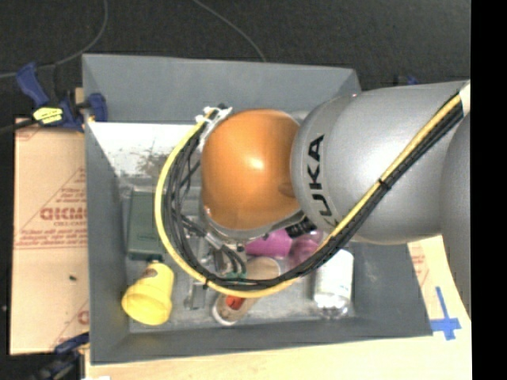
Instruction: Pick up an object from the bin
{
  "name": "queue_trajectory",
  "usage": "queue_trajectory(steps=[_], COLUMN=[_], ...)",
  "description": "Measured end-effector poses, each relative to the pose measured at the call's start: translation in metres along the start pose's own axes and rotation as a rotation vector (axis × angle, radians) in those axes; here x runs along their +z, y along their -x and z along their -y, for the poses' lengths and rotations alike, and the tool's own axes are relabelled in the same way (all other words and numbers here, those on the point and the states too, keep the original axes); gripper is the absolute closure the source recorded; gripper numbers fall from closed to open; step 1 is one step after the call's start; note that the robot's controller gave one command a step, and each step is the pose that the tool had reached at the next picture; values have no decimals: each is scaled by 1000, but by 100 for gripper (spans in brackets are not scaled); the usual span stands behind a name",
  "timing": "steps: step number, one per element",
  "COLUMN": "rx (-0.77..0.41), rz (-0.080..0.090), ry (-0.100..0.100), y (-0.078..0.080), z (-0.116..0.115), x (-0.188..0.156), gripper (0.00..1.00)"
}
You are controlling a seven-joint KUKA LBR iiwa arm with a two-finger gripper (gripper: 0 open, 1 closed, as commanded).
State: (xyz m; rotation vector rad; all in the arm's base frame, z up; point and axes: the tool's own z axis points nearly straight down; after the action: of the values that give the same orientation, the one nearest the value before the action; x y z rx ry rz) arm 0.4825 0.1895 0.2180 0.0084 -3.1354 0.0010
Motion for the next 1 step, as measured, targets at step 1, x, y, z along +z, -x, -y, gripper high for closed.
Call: queue_trajectory(steps=[1], rx=[6], rz=[8], ry=[2], y=[2], z=[1], x=[-5], gripper=[0])
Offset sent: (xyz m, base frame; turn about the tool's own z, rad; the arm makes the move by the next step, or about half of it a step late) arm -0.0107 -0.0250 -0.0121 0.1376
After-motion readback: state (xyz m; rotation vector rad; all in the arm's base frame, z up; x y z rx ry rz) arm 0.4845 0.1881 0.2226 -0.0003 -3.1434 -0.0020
